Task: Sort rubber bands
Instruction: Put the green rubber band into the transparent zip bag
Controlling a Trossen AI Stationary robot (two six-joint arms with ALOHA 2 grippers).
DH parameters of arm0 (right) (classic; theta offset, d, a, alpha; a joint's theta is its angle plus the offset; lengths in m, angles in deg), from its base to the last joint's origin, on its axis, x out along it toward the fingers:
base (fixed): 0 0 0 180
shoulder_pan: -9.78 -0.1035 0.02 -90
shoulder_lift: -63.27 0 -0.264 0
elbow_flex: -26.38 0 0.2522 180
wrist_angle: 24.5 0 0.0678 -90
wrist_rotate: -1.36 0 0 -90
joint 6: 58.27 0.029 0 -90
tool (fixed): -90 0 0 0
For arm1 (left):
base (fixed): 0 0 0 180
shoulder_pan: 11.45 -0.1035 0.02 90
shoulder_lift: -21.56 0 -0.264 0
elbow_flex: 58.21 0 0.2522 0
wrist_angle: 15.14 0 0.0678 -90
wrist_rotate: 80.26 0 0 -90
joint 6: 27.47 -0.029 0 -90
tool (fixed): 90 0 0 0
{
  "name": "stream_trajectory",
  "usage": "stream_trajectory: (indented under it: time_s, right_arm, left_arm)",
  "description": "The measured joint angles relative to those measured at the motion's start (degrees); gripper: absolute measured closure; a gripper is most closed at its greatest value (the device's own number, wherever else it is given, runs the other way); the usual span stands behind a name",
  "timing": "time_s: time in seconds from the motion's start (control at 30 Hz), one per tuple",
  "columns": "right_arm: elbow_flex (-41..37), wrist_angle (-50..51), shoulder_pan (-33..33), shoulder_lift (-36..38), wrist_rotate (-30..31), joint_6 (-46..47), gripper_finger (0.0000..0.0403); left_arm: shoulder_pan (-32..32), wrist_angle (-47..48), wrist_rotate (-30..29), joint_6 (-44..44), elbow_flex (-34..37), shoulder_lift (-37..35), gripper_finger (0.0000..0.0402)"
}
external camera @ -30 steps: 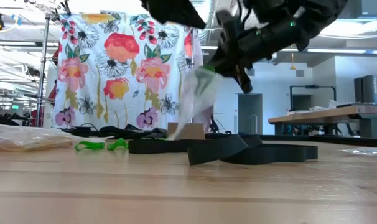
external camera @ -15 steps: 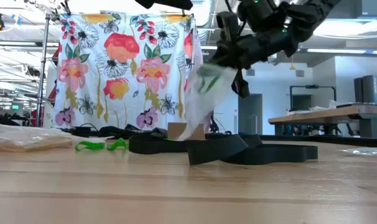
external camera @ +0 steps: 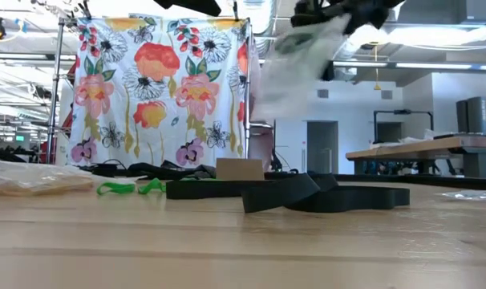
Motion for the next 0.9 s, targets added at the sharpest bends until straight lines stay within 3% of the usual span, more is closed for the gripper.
stream_trajectory:
  time_s: [0.07,0.13,0.23,0.3,0.5,0.7,0.9]
  right_arm:
    - [0.19,0.32,0.34,1.75,0.4,-0.69,0.0403]
    - [0.94,1.63,0.07,3.69,4.68,0.82,0.0403]
    - [2.35,7.47,0.13,3.97,3.93,-0.73,0.0403]
    - [2.15,10.12,-1.32,4.07,9.06,-1.11,0.0403]
    - [2.46,9.11,-1.58,4.81,8.8,-2.49,0.0403]
    - [2.35,9.44,-1.53,4.75,9.33,-2.67,0.0403]
    - [2.35,9.55,-1.53,4.71,9.33,-3.49,0.0403]
  left_arm:
    - [0.25,0.99,0.04,1.65,0.0,-0.09,0.0245]
    - [0.33,1.1,0.04,2.03,0.0,-0.09,0.0245]
    - [0.33,1.0,0.07,1.97,0.0,-0.09,0.0245]
    - [0.33,1.47,0.83,2.56,0.0,-0.09,0.0245]
    - [-2.93,13.15,20.82,12.8,0.63,-0.04,0.0245]
    - [-9.2,15.86,24.26,22.2,9.48,0.08,0.0245]
    - [-18.47,3.7,33.05,21.45,18.77,0.05,0.0245]
